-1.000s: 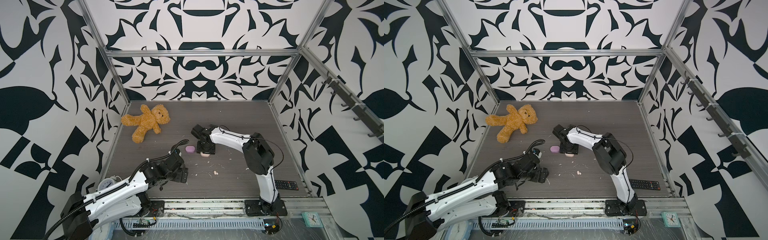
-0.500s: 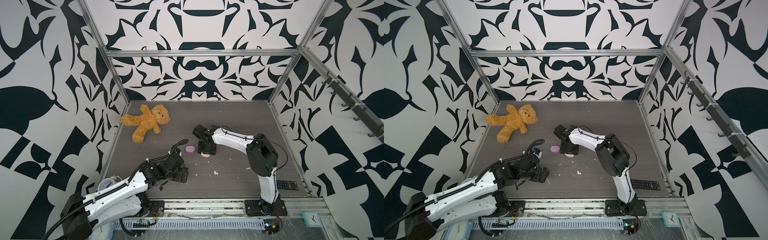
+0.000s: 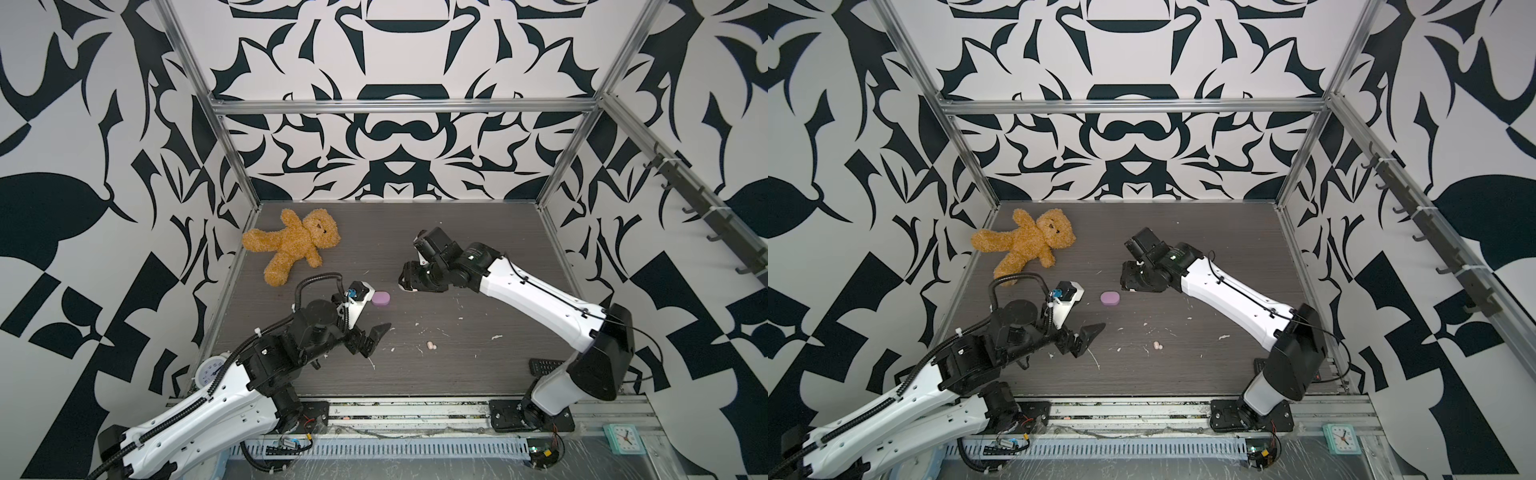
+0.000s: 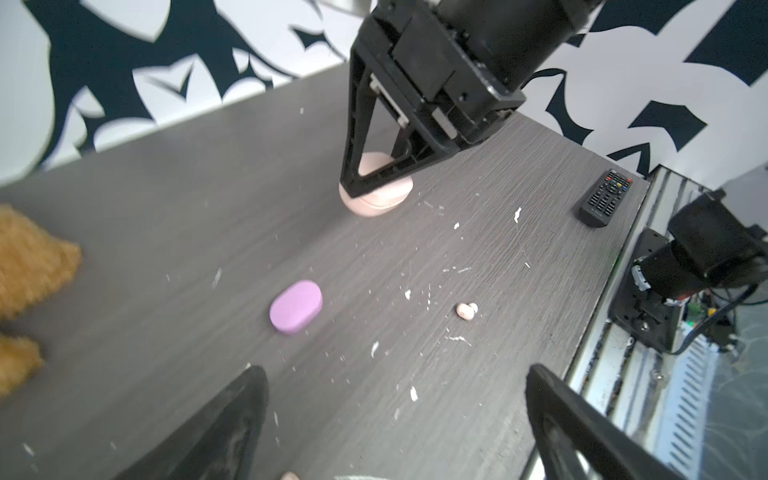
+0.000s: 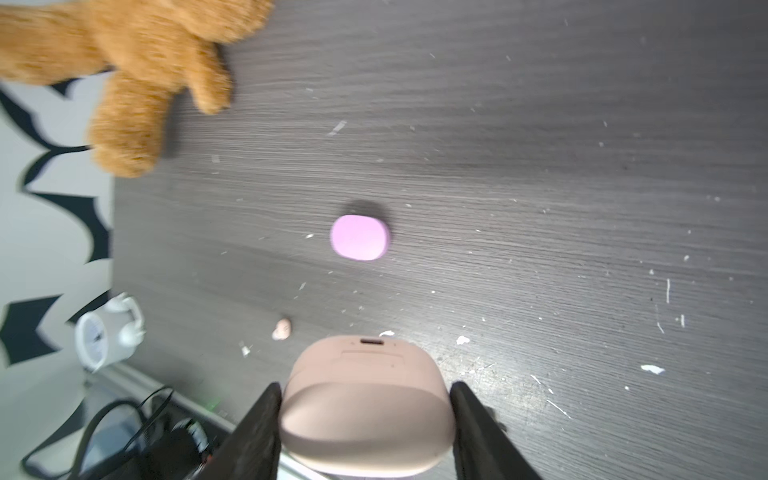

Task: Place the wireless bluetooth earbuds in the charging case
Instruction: 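Lift the pink case with the right gripper while the left gripper reaches in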

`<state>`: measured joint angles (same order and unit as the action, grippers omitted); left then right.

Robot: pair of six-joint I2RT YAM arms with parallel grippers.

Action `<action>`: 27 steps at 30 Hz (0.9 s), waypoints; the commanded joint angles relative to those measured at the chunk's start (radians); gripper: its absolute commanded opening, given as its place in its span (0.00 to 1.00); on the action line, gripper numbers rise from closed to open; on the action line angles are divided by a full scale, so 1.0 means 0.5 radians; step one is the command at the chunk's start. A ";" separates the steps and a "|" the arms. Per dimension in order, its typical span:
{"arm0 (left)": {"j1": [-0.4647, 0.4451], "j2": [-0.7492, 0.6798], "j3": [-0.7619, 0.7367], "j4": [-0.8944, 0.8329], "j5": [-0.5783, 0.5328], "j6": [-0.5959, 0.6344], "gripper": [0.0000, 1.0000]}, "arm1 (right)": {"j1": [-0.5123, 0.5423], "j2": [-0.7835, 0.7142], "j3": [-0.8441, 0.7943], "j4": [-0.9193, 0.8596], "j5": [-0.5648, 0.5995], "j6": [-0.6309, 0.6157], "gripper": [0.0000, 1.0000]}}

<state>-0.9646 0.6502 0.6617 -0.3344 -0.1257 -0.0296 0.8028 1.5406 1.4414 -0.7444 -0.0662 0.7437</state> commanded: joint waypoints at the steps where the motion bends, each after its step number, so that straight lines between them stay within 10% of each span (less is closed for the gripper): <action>1: -0.007 -0.062 -0.121 0.111 0.075 0.729 0.99 | -0.001 -0.185 -0.075 0.070 -0.172 -0.168 0.00; 10: -0.006 -0.023 -0.201 0.275 0.222 1.180 0.99 | 0.164 -0.431 -0.194 0.127 -0.331 -0.411 0.00; 27: -0.007 0.138 -0.250 0.519 0.218 1.133 0.97 | 0.407 -0.479 -0.372 0.367 -0.321 -0.389 0.00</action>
<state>-0.9646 0.7170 0.5472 -0.1097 -0.0330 0.5312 1.0012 1.3354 1.2594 -0.6231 -0.2176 0.5472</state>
